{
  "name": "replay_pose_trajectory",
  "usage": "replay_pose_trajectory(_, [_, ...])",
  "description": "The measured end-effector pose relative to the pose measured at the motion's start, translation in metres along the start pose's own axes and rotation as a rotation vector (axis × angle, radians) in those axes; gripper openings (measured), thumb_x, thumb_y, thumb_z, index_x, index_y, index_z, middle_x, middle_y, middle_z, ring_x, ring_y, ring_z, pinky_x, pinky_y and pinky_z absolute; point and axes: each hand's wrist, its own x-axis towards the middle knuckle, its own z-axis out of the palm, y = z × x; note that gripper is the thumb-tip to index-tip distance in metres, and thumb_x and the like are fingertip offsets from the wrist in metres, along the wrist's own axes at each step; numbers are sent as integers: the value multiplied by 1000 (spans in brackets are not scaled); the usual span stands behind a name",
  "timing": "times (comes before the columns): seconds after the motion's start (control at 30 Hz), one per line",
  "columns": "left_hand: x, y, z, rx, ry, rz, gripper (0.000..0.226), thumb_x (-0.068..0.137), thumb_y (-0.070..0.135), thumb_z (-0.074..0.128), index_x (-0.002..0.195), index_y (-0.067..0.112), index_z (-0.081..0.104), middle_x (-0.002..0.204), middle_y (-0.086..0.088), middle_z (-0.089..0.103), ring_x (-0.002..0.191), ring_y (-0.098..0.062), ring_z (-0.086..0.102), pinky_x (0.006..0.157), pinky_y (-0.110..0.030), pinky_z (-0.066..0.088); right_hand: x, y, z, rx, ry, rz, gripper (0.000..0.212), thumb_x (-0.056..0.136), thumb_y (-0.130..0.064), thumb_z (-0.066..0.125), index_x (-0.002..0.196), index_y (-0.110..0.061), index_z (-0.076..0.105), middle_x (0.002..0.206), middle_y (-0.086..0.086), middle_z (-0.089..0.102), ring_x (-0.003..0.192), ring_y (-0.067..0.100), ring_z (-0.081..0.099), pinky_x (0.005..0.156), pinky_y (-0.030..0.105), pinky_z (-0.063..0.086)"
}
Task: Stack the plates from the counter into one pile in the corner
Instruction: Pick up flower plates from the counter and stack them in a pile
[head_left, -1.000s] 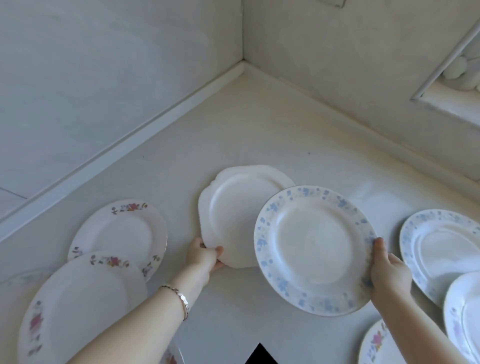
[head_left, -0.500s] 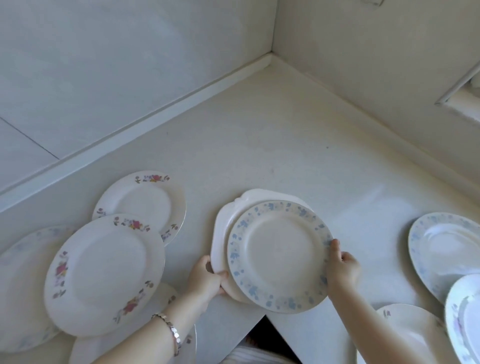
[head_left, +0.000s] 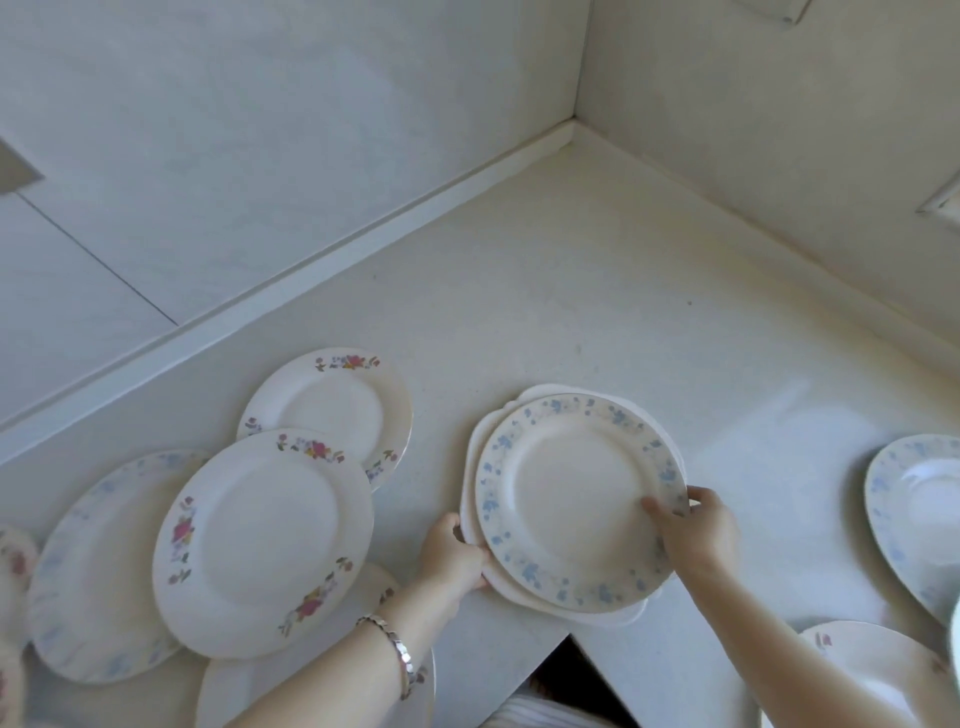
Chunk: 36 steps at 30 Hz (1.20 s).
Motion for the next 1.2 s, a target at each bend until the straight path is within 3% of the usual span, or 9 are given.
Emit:
replay_pose_trajectory(0.1, [1, -2, 1, 10, -4, 0, 17, 77, -7, 54, 81, 9, 53, 90, -14, 64, 90, -32, 64, 77, -55, 57, -7, 0, 3, -53, 16, -27, 58, 77, -30, 70, 127, -10, 49, 121, 18, 54, 102, 36, 57, 80, 39, 47])
replay_pose_trajectory(0.27, [-5, 4, -10, -2, 50, -26, 16, 83, -6, 48, 86, 8, 55, 76, -7, 60, 79, -26, 61, 77, -40, 57, -11, -5, -2, -233, 8, -75, 61, 78, -35, 69, 128, -8, 47, 120, 22, 47, 110, 39, 50, 92, 43, 43])
replay_pose_trajectory(0.37, [-19, 12, -44, 216, 238, 190, 23, 85, 0, 45, 102, 10, 55, 77, -1, 58, 80, -25, 58, 77, -35, 51, -16, -15, -6, -480, 15, -179, 63, 80, -32, 66, 132, -5, 41, 127, 23, 40, 120, 38, 38, 97, 39, 36])
replay_pose_trajectory(0.47, [-32, 24, -93, 387, 429, 425, 25, 87, 4, 47, 108, 8, 60, 97, -6, 59, 91, -23, 56, 77, -24, 38, -29, -22, -2, -535, -38, -380, 56, 84, -24, 61, 134, -8, 42, 131, 19, 38, 124, 36, 33, 100, 39, 34])
replay_pose_trajectory(0.53, [-28, 24, -125, 439, 579, 373, 35, 86, 6, 51, 121, 6, 53, 123, -14, 51, 114, -28, 49, 91, -31, 39, -40, -26, 7, -546, -162, -491, 44, 86, -24, 59, 127, -12, 51, 129, 13, 46, 127, 29, 37, 101, 36, 36])
replay_pose_trajectory(0.6, [-19, 17, -151, 475, 729, 156, 55, 83, 13, 57, 134, 5, 39, 144, -18, 30, 132, -35, 29, 107, -42, 29, -51, -31, 18, -528, -292, -581, 33, 87, -25, 57, 118, -14, 59, 117, 5, 54, 115, 21, 49, 92, 30, 42])
replay_pose_trajectory(0.73, [-16, -1, -179, 235, 801, -215, 65, 81, 16, 60, 135, -2, 29, 145, -23, 23, 132, -39, 25, 108, -44, 28, -72, -43, 36, -513, -444, -691, 25, 89, -25, 54, 111, -17, 63, 95, -7, 54, 89, 9, 52, 79, 19, 41])
replay_pose_trajectory(0.97, [-11, -16, -201, 166, 830, -285, 61, 79, 15, 61, 129, -4, 32, 140, -25, 31, 129, -39, 33, 105, -45, 33, -81, -46, 42, -509, -473, -687, 21, 89, -24, 53, 107, -19, 64, 94, -6, 58, 87, 9, 55, 78, 17, 41])
replay_pose_trajectory(1.2, [-14, -28, -213, -204, 789, -89, 54, 79, 16, 71, 120, -12, 52, 123, -27, 59, 111, -39, 60, 92, -43, 49, -81, -44, 37, -421, -474, -625, 18, 89, -21, 53, 103, -19, 64, 94, -5, 62, 78, 5, 56, 58, 10, 42])
